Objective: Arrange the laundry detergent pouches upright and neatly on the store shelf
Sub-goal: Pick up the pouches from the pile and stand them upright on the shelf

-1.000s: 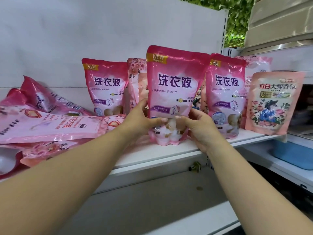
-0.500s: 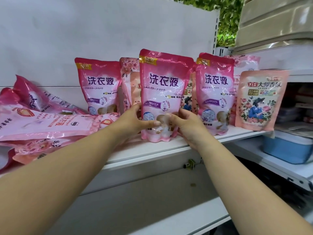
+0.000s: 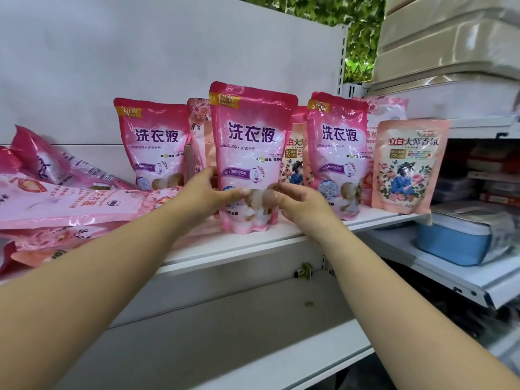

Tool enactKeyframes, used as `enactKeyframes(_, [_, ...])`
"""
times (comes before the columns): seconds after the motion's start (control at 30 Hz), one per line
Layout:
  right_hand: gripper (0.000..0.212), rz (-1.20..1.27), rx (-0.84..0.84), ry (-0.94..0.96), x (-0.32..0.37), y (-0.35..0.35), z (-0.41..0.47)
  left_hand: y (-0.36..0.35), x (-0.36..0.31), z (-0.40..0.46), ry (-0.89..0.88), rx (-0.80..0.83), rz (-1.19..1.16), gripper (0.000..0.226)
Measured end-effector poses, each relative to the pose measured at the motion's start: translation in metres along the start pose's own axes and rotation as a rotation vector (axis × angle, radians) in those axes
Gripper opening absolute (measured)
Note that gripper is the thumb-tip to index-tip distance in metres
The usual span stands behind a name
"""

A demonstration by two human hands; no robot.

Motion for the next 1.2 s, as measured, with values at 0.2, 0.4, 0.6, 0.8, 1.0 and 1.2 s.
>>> enactKeyframes(0.2, [0.015, -0.048, 0.046, -0.103, 0.002, -0.003, 0.006, 0.001, -0.001, 0.0, -0.026, -0.061, -0.034, 0.041])
enactKeyframes(0.4, [0.037, -0.136, 0.103, -0.063, 0.005, 0.004, -0.003, -0.001, -0.004, -0.003, -0.024, -0.128, 0.11, 0.056])
enactKeyframes(0.6, [0.027, -0.434, 0.057, 0.14, 0.03, 0.038, -0.017, 0.002, -0.027, -0.044, -0.327, -0.428, 0.429, 0.069])
enactKeyframes(0.8, [0.022, -0.617, -0.634, 0.385, 0.04, 0.129, -0.04, -0.069, -0.026, -0.086, -0.644, -0.21, 0.743, 0.053])
enactKeyframes(1.0, [0.065, -0.494, -0.787, 0.022, -0.02, 0.199, -0.021, -0.12, -0.024, -0.058, -0.571, -0.048, 0.869, 0.051])
enactKeyframes(1.2, [0.068, -0.248, -0.726, -0.063, -0.056, 0.216, -0.01, -0.13, -0.011, -0.037, -0.53, -0.04, 0.988, 0.042])
Point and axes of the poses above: each hand's wrist, its own z-axis towards the middle knuckle, its own y-axis out of the back of the hand, x = y × z, the point moved 4 cm from there along z, towards the middle knuckle, and after that the axes turned 15 degrees about y, right-handed, at the moved point
